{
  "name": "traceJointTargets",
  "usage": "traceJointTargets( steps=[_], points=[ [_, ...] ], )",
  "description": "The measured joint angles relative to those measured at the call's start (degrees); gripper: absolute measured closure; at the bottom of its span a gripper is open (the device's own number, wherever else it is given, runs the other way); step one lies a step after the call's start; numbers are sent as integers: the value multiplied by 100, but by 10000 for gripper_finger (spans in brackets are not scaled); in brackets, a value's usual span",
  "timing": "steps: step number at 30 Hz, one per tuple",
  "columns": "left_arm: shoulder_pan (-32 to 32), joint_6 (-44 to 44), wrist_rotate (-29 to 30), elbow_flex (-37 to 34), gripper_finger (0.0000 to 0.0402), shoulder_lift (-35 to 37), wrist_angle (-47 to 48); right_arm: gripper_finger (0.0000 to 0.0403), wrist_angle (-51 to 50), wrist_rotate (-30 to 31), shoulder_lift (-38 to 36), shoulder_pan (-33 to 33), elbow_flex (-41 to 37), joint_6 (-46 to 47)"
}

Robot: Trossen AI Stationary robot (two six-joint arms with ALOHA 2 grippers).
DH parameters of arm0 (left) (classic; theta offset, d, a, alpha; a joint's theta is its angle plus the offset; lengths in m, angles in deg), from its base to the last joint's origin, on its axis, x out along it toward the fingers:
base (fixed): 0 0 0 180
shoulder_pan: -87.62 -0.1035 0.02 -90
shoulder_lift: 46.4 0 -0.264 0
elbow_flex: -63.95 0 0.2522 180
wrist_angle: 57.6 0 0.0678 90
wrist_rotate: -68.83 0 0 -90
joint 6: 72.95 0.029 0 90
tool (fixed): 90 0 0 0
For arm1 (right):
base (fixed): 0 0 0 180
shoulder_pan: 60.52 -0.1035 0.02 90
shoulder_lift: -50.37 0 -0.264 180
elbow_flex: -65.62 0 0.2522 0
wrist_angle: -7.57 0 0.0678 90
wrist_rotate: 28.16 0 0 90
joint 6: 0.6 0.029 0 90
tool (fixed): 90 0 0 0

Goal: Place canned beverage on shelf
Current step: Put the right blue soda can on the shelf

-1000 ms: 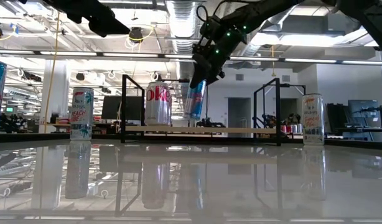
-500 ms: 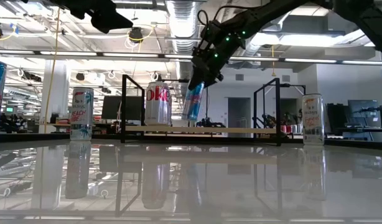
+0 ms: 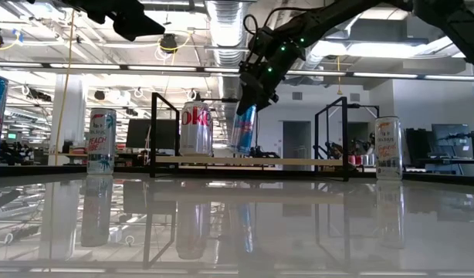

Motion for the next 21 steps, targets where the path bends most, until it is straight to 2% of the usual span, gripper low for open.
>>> traceJointTargets(
  steps=[21],
  points=[
    [1,-76,-2,0,55,0,103,119,1,-23,0,-28,-22,-43]
  ],
)
